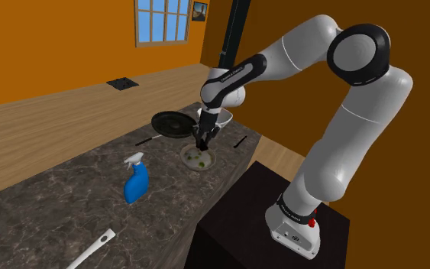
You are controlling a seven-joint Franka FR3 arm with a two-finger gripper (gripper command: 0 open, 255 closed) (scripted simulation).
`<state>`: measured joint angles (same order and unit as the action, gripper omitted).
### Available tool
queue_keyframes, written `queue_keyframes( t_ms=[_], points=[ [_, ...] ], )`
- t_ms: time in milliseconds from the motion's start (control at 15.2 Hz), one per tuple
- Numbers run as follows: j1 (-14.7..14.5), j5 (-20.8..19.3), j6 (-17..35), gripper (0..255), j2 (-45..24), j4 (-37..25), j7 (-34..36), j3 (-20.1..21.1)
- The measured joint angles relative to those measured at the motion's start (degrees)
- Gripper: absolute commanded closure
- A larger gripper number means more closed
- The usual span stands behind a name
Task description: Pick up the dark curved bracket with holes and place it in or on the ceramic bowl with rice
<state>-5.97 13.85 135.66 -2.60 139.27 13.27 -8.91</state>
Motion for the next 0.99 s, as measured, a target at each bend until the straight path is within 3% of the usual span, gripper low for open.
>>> queue_keyframes(
  t_ms=[462, 924, 990],
  points=[
    [0.0, 2.8, 5.3, 255, -5.0, 0.6, -2.5, 0.5],
    [0.1, 3.3, 6.2, 255, -6.0, 0.5, -3.0, 0.7],
    [0.1, 3.3, 6.2, 0, -6.0, 0.5, -3.0, 0.7]
  ],
)
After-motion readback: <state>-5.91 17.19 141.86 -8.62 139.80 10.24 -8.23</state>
